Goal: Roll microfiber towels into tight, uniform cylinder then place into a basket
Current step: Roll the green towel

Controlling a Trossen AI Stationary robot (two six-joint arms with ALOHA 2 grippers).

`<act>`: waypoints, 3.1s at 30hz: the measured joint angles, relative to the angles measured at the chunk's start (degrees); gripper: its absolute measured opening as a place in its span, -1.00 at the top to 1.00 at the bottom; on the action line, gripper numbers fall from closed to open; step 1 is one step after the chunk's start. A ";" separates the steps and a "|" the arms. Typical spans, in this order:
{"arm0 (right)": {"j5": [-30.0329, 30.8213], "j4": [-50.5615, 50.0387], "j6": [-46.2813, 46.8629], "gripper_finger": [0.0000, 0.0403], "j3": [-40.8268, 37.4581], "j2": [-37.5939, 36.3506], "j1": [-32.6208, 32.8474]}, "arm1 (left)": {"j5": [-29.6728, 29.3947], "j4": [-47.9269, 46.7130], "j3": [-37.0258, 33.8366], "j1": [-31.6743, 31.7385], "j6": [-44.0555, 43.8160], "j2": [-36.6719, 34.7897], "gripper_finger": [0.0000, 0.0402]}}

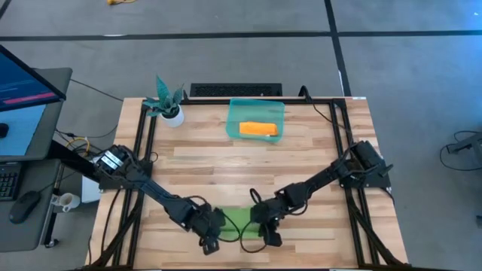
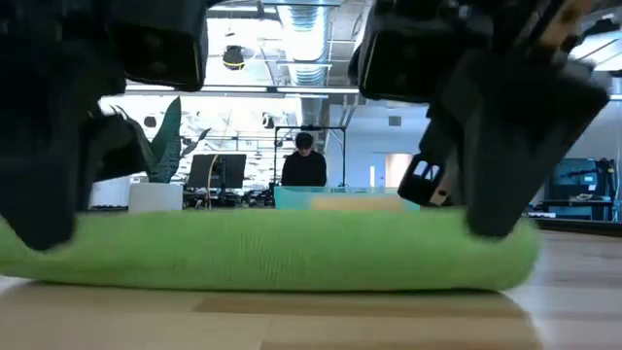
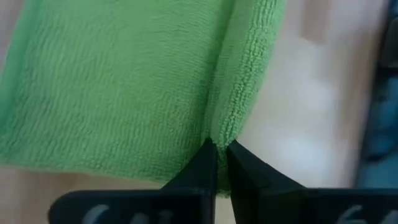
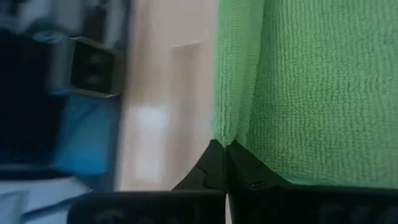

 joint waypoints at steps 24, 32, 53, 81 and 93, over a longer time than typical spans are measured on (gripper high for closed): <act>-21.39 5.87 20.99 0.96 0.68 6.72 -10.63 | 8.28 0.03 -0.09 2.60 -7.80 0.16 0.91; -20.26 6.27 24.81 0.95 0.75 6.94 -10.69 | 6.60 -0.52 -0.07 2.51 -3.17 0.09 0.82; -20.19 6.23 24.76 0.95 0.75 6.94 -10.69 | 5.87 -9.27 -0.31 2.83 3.00 -3.70 0.29; -21.66 7.56 26.34 0.94 0.60 6.97 -11.06 | -17.45 9.65 0.00 -2.46 26.20 0.78 0.32; -22.73 7.51 25.86 0.94 0.60 6.97 -11.00 | -20.18 9.28 0.06 -3.31 26.43 0.64 0.32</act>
